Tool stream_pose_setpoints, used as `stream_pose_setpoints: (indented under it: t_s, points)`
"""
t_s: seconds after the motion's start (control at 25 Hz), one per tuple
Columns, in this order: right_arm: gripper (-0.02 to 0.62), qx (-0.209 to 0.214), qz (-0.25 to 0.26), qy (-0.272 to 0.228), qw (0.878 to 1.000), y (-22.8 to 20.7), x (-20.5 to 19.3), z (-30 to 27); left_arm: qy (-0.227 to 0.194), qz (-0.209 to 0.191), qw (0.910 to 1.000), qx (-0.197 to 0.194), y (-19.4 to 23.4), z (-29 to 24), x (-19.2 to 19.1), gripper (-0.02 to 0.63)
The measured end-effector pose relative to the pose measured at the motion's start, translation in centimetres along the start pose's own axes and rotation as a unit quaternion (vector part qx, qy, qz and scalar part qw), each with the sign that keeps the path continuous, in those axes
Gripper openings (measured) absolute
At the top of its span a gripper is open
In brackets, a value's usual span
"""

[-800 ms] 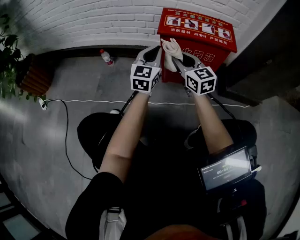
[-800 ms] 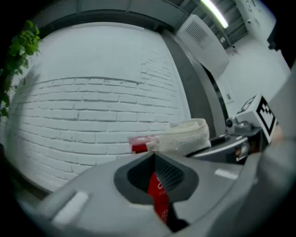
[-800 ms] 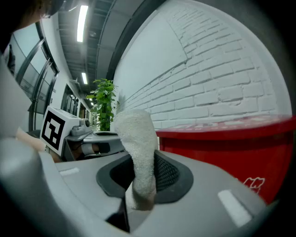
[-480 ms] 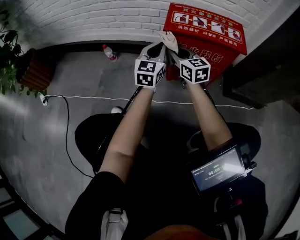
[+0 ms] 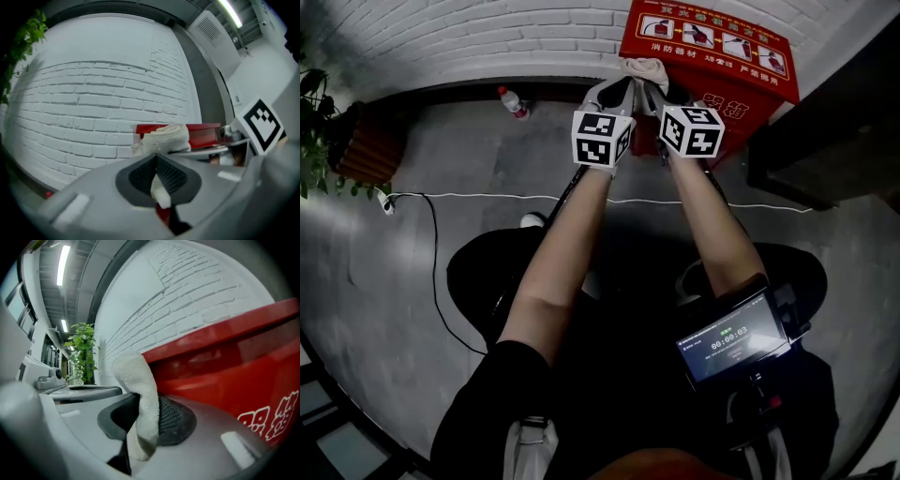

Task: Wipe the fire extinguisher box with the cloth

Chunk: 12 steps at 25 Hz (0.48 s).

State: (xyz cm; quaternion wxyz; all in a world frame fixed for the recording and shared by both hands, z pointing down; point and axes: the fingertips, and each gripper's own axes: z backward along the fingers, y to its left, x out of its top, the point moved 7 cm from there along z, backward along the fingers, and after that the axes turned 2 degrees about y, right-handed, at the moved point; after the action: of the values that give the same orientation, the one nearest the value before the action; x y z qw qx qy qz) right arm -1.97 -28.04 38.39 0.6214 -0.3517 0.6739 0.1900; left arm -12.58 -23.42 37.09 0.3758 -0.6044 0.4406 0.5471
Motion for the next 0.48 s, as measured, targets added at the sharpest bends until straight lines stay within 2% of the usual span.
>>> stream_pose_setpoints:
  t_s: [0.48]
  points:
    - [0.098, -0.091, 0.008, -0.053, 0.994, -3.0, 0.3, 4.3, -0.015, -0.007, 0.9996, -0.022, -4.3, -1.7, 0.6, 0.0]
